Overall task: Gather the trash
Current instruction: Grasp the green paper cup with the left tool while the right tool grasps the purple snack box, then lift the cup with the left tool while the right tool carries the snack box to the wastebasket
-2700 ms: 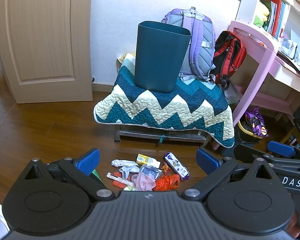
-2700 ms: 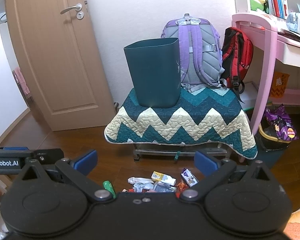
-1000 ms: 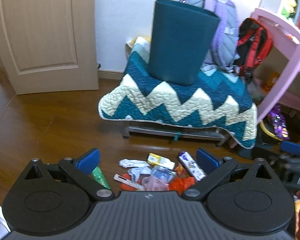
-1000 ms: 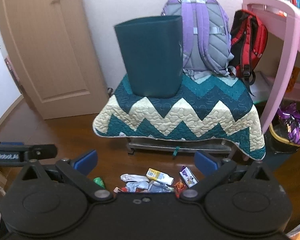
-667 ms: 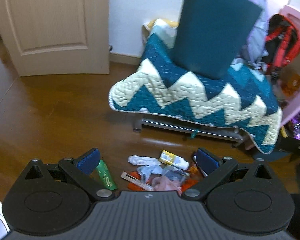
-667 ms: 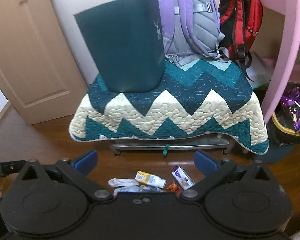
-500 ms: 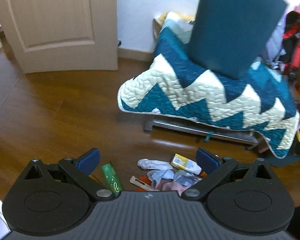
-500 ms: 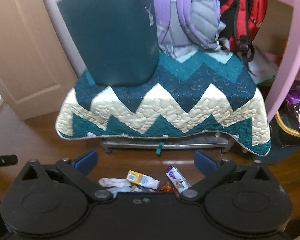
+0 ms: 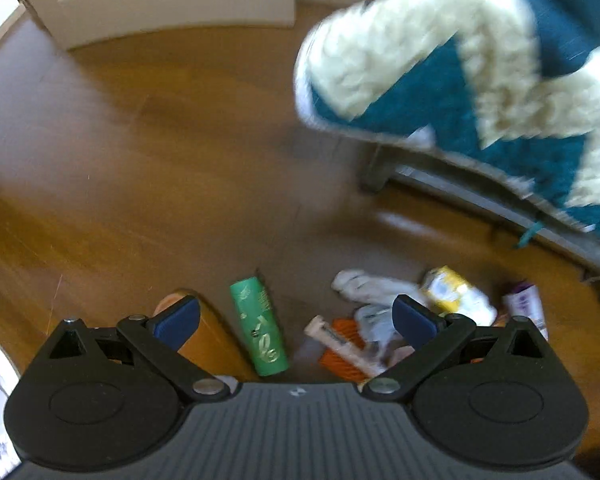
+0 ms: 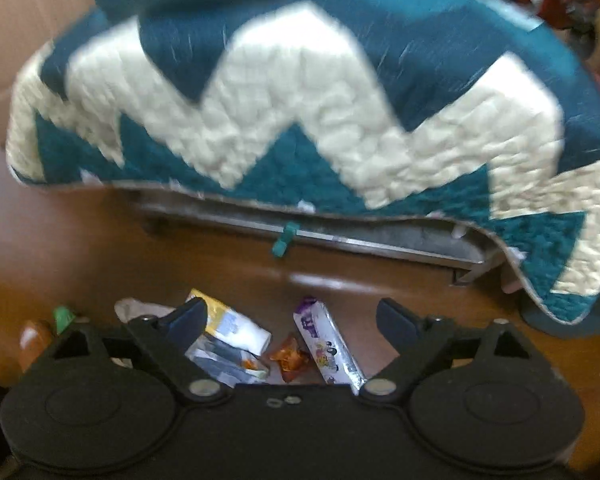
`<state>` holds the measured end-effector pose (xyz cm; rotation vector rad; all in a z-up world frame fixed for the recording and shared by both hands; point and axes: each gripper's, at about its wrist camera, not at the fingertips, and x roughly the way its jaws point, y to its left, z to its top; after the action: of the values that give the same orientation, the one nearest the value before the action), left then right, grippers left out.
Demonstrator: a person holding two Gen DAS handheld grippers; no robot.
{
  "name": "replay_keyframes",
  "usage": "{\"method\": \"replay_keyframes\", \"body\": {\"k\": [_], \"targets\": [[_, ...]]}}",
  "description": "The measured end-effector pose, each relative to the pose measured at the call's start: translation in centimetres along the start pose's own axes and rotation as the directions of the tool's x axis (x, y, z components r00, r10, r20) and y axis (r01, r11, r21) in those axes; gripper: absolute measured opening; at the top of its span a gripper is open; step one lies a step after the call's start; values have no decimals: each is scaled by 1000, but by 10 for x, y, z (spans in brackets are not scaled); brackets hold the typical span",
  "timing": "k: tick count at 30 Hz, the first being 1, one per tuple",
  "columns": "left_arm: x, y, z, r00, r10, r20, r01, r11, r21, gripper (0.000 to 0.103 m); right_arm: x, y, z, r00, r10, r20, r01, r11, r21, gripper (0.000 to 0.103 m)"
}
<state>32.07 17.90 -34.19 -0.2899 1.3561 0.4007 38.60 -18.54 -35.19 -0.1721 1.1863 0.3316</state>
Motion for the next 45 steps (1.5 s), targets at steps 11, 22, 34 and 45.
{"method": "replay_keyframes", "body": {"k": [11,22,34,45], "targets": [[146,37,23,955,-26,-296,-14,991,-131,103,116,-10,-22,973,-44,-226,11,989,-146,82],[243,47,8,919,-47,-392,-68,959,-276,103,191,-25,-37,941,-72,-332,6,981,-196,77],[286,34,-11,915,-33,-402,-104,943,-316,98,237,-34,-49,930,-79,-358,6,980,-199,68],[296,36,-12,912,-17,-410,-108,954,-281,57,237,-27,-53,933,-108,-343,20,968,-251,43]]}}
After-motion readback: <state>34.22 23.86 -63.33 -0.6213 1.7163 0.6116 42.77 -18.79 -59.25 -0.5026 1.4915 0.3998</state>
